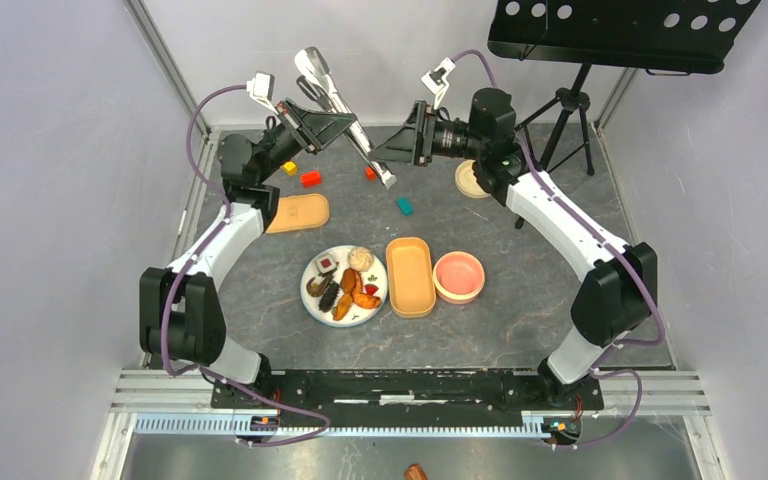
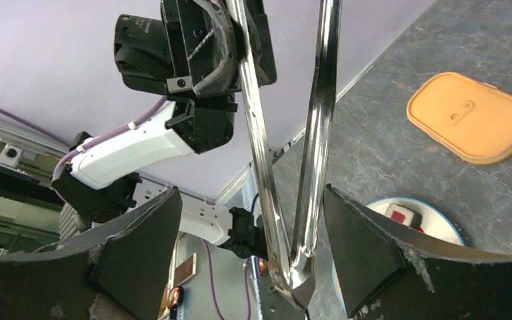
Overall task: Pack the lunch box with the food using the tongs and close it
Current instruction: Pick up the clamp at the center of the board.
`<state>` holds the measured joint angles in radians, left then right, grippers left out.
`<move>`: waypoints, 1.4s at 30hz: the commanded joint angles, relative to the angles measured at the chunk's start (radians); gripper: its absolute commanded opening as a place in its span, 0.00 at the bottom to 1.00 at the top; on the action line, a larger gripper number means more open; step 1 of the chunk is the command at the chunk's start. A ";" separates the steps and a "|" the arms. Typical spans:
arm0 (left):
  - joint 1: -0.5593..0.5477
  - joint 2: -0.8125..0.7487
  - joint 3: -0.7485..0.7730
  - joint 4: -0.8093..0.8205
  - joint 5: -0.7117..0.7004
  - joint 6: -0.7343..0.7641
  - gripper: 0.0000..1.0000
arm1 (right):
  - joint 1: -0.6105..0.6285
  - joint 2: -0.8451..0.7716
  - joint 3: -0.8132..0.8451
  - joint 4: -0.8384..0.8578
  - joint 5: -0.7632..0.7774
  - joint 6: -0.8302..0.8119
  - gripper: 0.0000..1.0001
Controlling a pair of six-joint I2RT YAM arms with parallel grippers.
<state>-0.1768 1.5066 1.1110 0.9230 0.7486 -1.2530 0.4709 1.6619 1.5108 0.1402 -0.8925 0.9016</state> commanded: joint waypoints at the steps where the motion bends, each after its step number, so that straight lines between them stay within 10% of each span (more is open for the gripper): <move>1: -0.007 -0.002 0.017 0.069 -0.029 -0.059 0.02 | 0.038 0.023 0.083 0.033 0.016 0.076 0.82; 13: -0.019 -0.009 0.054 0.124 0.003 -0.096 0.02 | 0.044 0.036 0.094 -0.010 0.052 0.063 0.88; 42: -0.066 0.012 0.062 0.135 -0.011 -0.050 0.02 | 0.070 0.088 0.182 0.086 0.062 0.160 0.57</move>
<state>-0.2337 1.5085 1.1389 1.0073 0.7380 -1.3193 0.5327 1.7519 1.6493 0.1707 -0.8268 1.0546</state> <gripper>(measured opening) 0.047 0.606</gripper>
